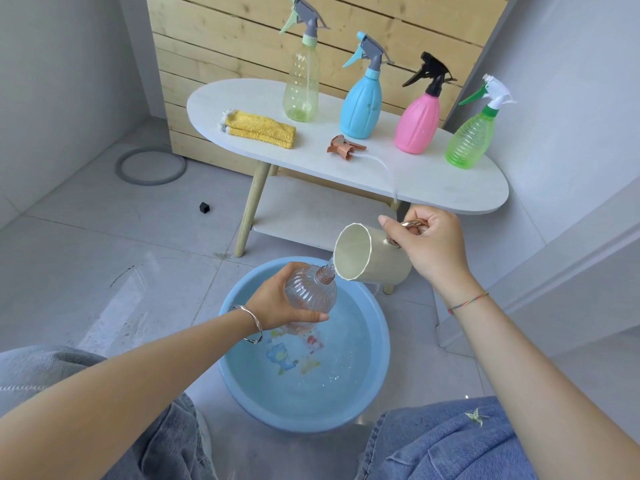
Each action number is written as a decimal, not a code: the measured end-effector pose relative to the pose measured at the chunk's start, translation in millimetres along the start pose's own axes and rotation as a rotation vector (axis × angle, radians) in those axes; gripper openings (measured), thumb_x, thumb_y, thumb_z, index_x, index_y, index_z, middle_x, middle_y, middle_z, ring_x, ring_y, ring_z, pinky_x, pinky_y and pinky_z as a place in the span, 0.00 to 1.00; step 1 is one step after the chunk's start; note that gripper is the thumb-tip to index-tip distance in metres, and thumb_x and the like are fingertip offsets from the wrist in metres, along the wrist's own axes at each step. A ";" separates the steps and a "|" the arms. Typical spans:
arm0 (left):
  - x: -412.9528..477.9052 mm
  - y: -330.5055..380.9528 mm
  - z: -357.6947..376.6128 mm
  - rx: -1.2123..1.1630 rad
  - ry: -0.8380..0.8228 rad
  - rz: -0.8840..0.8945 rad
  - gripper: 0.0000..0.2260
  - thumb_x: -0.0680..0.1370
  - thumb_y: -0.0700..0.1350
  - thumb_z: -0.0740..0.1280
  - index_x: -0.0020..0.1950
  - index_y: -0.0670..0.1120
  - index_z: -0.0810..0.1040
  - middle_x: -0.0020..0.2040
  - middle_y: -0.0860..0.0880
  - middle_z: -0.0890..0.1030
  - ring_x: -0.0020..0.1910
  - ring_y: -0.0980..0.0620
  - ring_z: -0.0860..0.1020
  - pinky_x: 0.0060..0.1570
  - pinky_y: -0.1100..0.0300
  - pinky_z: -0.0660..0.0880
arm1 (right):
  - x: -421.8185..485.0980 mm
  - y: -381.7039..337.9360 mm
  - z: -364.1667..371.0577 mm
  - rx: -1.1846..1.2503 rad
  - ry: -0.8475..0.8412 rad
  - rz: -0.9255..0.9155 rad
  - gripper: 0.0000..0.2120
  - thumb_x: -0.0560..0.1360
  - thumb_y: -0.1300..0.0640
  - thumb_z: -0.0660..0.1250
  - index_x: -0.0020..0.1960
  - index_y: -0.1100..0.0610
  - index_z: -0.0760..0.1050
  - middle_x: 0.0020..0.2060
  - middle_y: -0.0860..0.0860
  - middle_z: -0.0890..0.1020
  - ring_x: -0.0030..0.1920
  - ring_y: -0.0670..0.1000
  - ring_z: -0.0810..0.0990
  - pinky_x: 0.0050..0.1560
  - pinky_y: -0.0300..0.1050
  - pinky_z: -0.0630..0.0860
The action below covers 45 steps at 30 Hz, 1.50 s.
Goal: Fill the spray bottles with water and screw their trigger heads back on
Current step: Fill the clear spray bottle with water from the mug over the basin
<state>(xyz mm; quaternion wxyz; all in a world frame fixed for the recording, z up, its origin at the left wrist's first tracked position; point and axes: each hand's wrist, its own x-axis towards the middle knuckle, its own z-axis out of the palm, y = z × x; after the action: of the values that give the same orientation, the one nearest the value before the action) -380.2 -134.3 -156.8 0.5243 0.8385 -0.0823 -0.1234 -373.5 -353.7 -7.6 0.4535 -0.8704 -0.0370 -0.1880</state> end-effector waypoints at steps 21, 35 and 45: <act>0.6 -1.8 2.7 0.016 -0.005 -0.015 0.43 0.55 0.65 0.79 0.66 0.57 0.67 0.61 0.58 0.75 0.62 0.57 0.73 0.65 0.56 0.70 | -1.0 -8.5 2.7 -0.117 -0.027 -0.137 0.22 0.69 0.56 0.75 0.29 0.65 0.65 0.22 0.47 0.62 0.25 0.45 0.61 0.27 0.34 0.56; -0.6 0.4 3.3 -0.004 -0.007 -0.035 0.47 0.52 0.67 0.77 0.68 0.56 0.67 0.62 0.58 0.74 0.63 0.57 0.72 0.65 0.57 0.69 | 0.4 -7.3 9.5 -0.184 -0.052 -0.292 0.22 0.69 0.56 0.74 0.28 0.61 0.63 0.24 0.47 0.63 0.31 0.45 0.64 0.32 0.35 0.60; -1.1 1.3 3.8 -0.005 0.002 -0.038 0.41 0.58 0.59 0.81 0.67 0.55 0.67 0.61 0.57 0.75 0.62 0.56 0.72 0.63 0.59 0.69 | -1.0 -12.5 15.7 -0.256 -0.090 -0.478 0.20 0.68 0.51 0.71 0.28 0.56 0.62 0.25 0.48 0.65 0.33 0.50 0.64 0.35 0.44 0.61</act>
<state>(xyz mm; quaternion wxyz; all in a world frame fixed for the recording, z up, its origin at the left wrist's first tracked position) -382.4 -137.9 -157.1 0.5242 0.8387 -0.0653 -0.1326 -372.8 -333.6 -6.4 0.2803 -0.8948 -0.2374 -0.2539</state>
